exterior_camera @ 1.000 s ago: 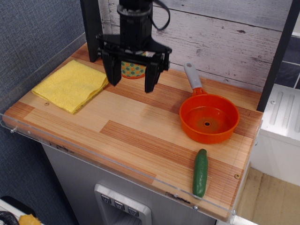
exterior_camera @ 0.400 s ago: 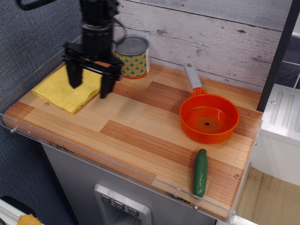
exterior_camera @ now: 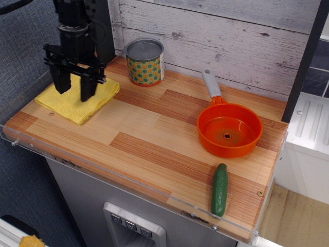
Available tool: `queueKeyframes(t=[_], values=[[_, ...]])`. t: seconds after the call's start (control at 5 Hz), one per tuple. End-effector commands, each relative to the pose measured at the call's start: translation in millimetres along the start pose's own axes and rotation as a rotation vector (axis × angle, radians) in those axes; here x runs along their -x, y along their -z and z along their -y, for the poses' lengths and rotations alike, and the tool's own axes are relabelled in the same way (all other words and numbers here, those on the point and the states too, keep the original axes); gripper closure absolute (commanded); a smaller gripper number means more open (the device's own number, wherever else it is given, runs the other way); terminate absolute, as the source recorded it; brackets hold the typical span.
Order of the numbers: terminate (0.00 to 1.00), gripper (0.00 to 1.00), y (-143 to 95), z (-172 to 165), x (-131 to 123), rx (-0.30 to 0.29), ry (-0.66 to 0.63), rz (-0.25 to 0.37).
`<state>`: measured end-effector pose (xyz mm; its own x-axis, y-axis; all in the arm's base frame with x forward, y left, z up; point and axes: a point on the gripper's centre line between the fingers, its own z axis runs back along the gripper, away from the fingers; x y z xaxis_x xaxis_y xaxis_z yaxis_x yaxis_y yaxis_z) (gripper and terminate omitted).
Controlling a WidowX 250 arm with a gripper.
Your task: Move the yellow cloth to the bottom middle of the table
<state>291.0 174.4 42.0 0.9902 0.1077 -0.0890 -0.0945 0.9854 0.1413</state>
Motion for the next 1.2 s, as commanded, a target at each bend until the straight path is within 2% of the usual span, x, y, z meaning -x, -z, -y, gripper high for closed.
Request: queueKeyframes(t=[0.0,0.4,0.6,0.8,1.0], values=[[0.00,1.00,-3.7,-28.5,-25.1,-0.064,0.027,0.070],[0.00,1.00,12.9,-28.1,-28.2,-0.039,0.017,0.053],[0.00,1.00,13.0,-17.1,-20.1,0.002,-0.003,0.045],[0.00,1.00,15.3,-1.0,-6.7,0.007,-0.028,0.012],[0.00,1.00,15.6,15.5,8.2,0.023,-0.035,0.024]])
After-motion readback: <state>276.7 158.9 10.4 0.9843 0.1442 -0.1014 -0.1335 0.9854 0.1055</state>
